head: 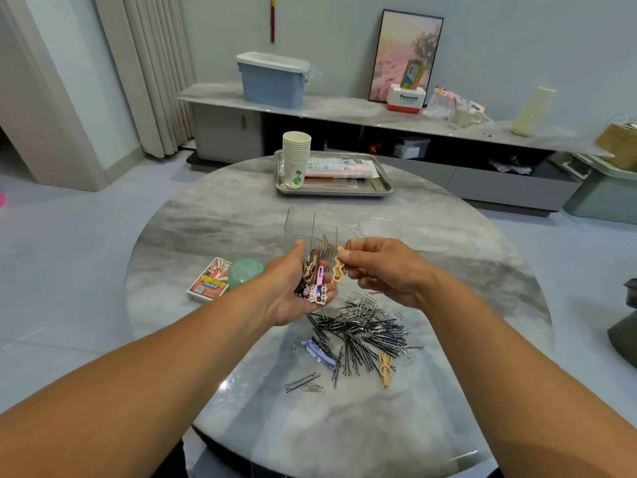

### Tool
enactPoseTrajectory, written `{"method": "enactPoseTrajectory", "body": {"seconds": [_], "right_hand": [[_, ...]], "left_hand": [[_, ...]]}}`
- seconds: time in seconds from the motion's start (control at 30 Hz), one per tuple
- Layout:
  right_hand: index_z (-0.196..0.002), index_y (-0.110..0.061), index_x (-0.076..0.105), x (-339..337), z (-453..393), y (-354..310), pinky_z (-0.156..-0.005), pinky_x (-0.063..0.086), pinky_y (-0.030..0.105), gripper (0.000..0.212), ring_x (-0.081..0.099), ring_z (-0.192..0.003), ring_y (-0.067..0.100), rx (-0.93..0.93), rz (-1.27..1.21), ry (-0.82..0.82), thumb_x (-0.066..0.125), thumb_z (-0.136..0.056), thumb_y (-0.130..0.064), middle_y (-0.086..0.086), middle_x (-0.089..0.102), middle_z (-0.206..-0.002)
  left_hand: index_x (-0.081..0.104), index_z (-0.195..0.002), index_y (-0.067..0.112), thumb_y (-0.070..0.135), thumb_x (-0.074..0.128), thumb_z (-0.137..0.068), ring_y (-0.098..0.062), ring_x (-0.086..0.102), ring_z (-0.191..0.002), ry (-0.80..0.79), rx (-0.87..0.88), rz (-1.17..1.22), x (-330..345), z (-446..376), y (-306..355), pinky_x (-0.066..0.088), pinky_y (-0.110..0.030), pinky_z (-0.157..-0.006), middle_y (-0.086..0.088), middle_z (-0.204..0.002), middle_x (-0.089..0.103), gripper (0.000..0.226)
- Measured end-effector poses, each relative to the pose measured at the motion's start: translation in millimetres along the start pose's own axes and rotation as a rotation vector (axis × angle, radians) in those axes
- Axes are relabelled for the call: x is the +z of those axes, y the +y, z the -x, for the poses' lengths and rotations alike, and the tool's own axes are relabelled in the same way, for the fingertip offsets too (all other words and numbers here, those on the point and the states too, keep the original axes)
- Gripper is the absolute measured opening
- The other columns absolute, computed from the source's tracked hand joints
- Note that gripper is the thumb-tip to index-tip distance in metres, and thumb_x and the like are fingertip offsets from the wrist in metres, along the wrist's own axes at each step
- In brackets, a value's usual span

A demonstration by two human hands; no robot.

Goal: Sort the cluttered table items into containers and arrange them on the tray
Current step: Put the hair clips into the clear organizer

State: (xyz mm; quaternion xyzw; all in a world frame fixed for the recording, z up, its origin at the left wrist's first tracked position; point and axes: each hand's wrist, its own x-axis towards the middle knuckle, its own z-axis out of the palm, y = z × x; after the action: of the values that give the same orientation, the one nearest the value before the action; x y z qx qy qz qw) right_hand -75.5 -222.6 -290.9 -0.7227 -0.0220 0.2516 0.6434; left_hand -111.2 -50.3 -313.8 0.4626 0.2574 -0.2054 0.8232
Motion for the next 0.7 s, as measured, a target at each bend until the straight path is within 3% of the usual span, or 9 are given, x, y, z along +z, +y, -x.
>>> {"method": "enactPoseTrajectory", "body": {"seconds": [0.07, 0.13, 0.3, 0.47, 0.6, 0.7], "right_hand": [[-0.104, -0.003, 0.072, 6, 1, -1, -0.053, 0.049, 0.019, 0.019, 0.063, -0.062, 0.008, -0.033, 0.055, 0.019, 0.077, -0.087, -0.009, 0.005, 0.073, -0.08], [-0.099, -0.004, 0.074, 13, 2, -1, -0.056, 0.053, 0.019, 0.013, 0.064, -0.062, 0.009, -0.067, 0.112, 0.043, 0.076, -0.089, -0.011, 0.005, 0.073, -0.077], [-0.095, 0.002, 0.07, 18, 2, -6, -0.055, 0.057, 0.02, 0.019, 0.062, -0.055, 0.012, -0.11, 0.047, 0.091, 0.064, -0.099, -0.016, 0.007, 0.067, -0.068], [-0.093, -0.005, 0.072, 22, 0, -5, -0.053, 0.053, 0.017, 0.002, 0.062, -0.053, 0.009, -0.179, 0.006, 0.178, 0.071, -0.093, -0.007, 0.003, 0.068, -0.064], [-0.087, -0.012, 0.072, 26, -5, -5, -0.049, 0.047, 0.019, 0.018, 0.059, -0.052, 0.004, -0.197, 0.033, 0.284, 0.072, -0.095, -0.028, -0.003, 0.068, -0.068], [-0.1, -0.012, 0.071, 20, -8, -9, -0.051, 0.049, 0.02, 0.028, 0.061, -0.063, 0.008, -0.166, 0.007, 0.381, 0.067, -0.097, -0.039, 0.001, 0.068, -0.087]], "left_hand": [[0.064, -0.118, 0.002, 0.061, 0.029, -0.104, -0.028, 0.068, -0.078, -0.049, 0.003, 0.02, 2, 0, 0, 0.06, -0.039, -0.07, -0.018, -0.094, 0.07, 0.07], [0.064, -0.122, 0.003, 0.061, 0.027, -0.104, -0.027, 0.071, -0.077, -0.089, -0.003, 0.037, 3, 2, -1, 0.062, -0.039, -0.071, -0.018, -0.092, 0.072, 0.072], [0.065, -0.108, 0.0, 0.05, 0.022, -0.109, -0.027, 0.071, -0.064, -0.135, -0.028, 0.122, 8, 10, 3, 0.061, -0.039, -0.065, -0.018, -0.08, 0.071, 0.065], [0.062, -0.109, 0.004, 0.038, 0.033, -0.11, -0.024, 0.064, -0.075, -0.118, -0.065, 0.216, 13, 12, 8, 0.06, -0.034, -0.063, -0.017, -0.086, 0.067, 0.045], [0.057, -0.107, 0.002, 0.031, 0.043, -0.108, -0.02, 0.059, -0.072, -0.071, -0.025, 0.253, 20, 8, 13, 0.054, -0.028, -0.063, -0.016, -0.094, 0.062, 0.033], [0.057, -0.101, -0.001, 0.026, 0.049, -0.106, -0.022, 0.06, -0.074, -0.076, 0.013, 0.301, 26, 10, 30, 0.058, -0.029, -0.058, -0.018, -0.088, 0.06, 0.029]]}}
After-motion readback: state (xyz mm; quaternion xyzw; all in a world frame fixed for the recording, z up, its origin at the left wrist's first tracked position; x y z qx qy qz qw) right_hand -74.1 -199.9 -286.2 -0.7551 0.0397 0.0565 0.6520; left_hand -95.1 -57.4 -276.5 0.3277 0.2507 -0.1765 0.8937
